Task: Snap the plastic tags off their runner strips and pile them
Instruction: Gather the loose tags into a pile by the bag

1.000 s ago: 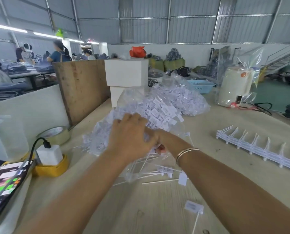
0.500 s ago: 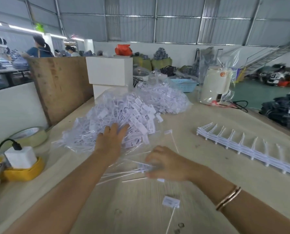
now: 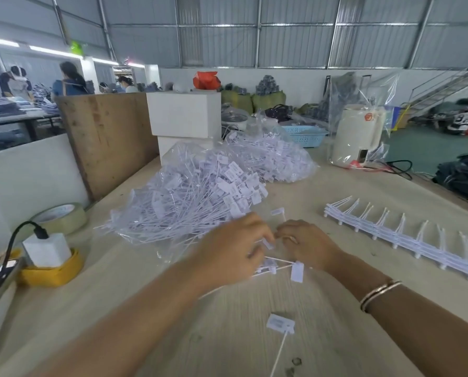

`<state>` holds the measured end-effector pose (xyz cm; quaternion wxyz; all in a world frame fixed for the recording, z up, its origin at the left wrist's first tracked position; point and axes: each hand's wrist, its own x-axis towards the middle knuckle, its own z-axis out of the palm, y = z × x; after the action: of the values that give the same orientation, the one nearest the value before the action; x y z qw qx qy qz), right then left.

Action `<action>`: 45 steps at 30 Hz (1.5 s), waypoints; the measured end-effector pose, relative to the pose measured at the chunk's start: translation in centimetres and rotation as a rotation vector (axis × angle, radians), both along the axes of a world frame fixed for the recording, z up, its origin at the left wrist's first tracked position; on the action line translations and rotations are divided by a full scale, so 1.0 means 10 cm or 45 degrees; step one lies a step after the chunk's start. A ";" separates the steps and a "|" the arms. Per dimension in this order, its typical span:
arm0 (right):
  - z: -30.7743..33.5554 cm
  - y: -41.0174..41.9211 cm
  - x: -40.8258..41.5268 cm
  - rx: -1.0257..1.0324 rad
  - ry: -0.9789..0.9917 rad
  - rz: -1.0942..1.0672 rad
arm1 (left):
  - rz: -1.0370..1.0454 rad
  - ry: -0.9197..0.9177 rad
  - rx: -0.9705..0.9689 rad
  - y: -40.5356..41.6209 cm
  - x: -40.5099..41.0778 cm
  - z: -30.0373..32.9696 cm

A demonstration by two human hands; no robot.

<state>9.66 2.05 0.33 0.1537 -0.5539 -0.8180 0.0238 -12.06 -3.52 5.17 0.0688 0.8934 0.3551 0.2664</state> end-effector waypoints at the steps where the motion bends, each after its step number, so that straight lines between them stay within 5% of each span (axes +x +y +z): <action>1: 0.00 0.05 0.03 -0.096 -0.030 -0.048 | -0.051 0.026 -0.057 -0.06 0.09 -0.08; 6: -0.09 -0.05 0.26 -0.323 -0.054 -0.149 | 0.077 0.505 -0.267 0.16 0.22 -0.45; 15: -0.15 -0.57 0.60 -0.261 0.126 -0.291 | 0.522 0.674 -0.160 0.34 0.24 -0.52; 18: -0.12 -0.64 0.60 -0.196 0.142 -0.345 | 0.497 0.656 -0.210 0.21 0.28 -0.47; 21: -0.16 -0.79 0.40 -0.121 0.256 -0.253 | 0.377 0.687 -0.580 0.06 0.30 -0.40; 27: -0.32 -0.68 -0.05 -0.040 -0.163 -0.308 | 0.217 1.035 -0.713 -0.04 0.32 -0.38; 40: -0.10 -0.55 0.13 -0.139 0.124 -0.514 | 0.383 0.159 -0.339 0.43 0.48 -0.56; 45: -0.12 -0.88 0.03 -0.107 0.144 -0.331 | 0.575 0.075 -0.289 0.32 0.52 -0.58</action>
<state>9.91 -6.77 -0.84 0.1779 -0.6587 -0.7278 0.0690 -6.87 -0.35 -0.64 0.0971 0.7853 0.5752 0.2073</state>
